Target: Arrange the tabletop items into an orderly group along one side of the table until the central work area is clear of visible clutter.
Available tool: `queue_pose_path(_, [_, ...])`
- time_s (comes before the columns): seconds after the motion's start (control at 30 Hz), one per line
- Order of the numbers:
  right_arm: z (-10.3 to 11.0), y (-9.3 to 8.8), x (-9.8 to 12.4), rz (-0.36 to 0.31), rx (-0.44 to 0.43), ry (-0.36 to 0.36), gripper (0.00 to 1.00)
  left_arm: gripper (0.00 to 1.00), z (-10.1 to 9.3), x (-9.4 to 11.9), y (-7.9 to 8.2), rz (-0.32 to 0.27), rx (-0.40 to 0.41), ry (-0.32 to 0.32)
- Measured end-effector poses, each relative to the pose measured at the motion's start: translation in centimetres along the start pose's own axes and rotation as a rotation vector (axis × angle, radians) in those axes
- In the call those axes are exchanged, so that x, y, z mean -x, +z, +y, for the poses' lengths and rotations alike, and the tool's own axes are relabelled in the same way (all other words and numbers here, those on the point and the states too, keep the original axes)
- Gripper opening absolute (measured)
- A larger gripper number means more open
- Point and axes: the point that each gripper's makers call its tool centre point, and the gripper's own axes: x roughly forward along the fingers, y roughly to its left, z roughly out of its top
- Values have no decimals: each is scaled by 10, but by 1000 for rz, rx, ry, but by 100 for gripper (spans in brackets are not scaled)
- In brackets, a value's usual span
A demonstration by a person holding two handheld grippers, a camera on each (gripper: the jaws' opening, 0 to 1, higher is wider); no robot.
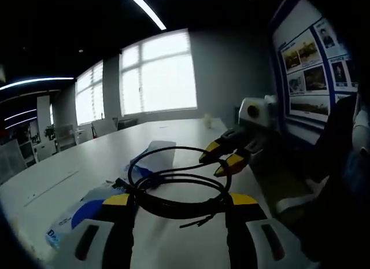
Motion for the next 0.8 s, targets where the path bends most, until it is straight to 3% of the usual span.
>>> queue_pose_path(0.3, [-7, -3, 11, 9, -1, -28, 20, 62, -10, -12, 3, -8, -5, -24])
queue_pose_path(0.8, [-16, -6, 21, 21, 8, -66, 19, 62, -9, -23, 6, -27, -6, -47])
